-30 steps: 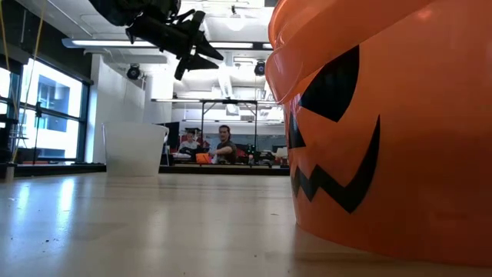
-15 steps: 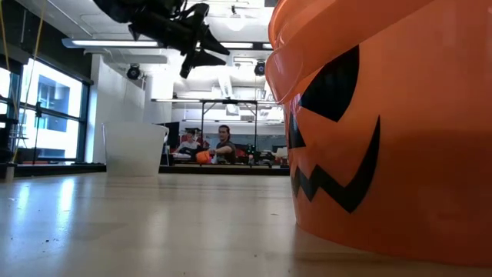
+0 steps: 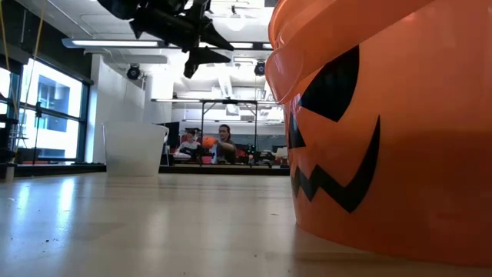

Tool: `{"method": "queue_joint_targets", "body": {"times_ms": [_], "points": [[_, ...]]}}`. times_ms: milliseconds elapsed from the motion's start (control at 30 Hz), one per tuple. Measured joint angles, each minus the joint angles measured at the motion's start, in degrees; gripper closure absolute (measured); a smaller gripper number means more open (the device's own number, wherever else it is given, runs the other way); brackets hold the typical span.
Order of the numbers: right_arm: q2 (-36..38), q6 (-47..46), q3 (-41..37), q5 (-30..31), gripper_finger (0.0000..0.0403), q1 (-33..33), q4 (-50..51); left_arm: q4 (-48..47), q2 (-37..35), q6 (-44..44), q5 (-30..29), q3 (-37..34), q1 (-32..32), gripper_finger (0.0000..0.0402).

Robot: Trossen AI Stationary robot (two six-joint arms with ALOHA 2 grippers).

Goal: Organize candy in baskets
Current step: Put the brown chocolate into the orange bucket, then put the orange gummy into the white bucket

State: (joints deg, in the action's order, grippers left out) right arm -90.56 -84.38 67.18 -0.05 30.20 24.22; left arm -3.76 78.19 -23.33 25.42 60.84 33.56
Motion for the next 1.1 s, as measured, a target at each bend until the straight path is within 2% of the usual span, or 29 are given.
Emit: {"method": "queue_joint_targets", "body": {"times_ms": [100, 233, 400, 533, 633, 833, 1100], "points": [[-0.79, 0.95, 3.82, -0.34, 0.0381, -0.6, 8.12, -0.15, 0.0, 1.28, 0.01, 0.0, -0.42, 0.0275], [-0.72, 0.92, 6.85, -0.57, 0.0331, -0.58, 15.08, -0.28, 0.0, 1.62, 0.01, 0.0, -0.63, 0.0275], [-0.72, 1.09, 7.05, -1.1, 0.026, -0.69, 14.54, -0.49, 0.0, 2.03, 0.0, 0.0, -0.63, 0.0275], [-0.72, 0.73, 7.03, -5.4, 0.0226, -1.47, 15.37, -1.55, 0.0, 2.7, -0.02, 0.0, -0.63, 0.0275], [-0.72, -0.23, 7.03, -10.42, 0.0222, -2.78, 19.41, -1.99, 0.0, 2.8, -0.02, 0.0, -0.63, 0.0275], [2.32, 4.16, 7.03, -10.14, 0.0234, -5.66, 27.8, -3.04, 0.0, 3.46, -0.02, 0.0, -0.62, 0.0275], [7.51, 7.0, 7.03, -10.85, 0.0258, -9.82, 56.71, -2.62, 0.0, 8.78, 0.01, 0.0, 1.25, 0.0275]]}}
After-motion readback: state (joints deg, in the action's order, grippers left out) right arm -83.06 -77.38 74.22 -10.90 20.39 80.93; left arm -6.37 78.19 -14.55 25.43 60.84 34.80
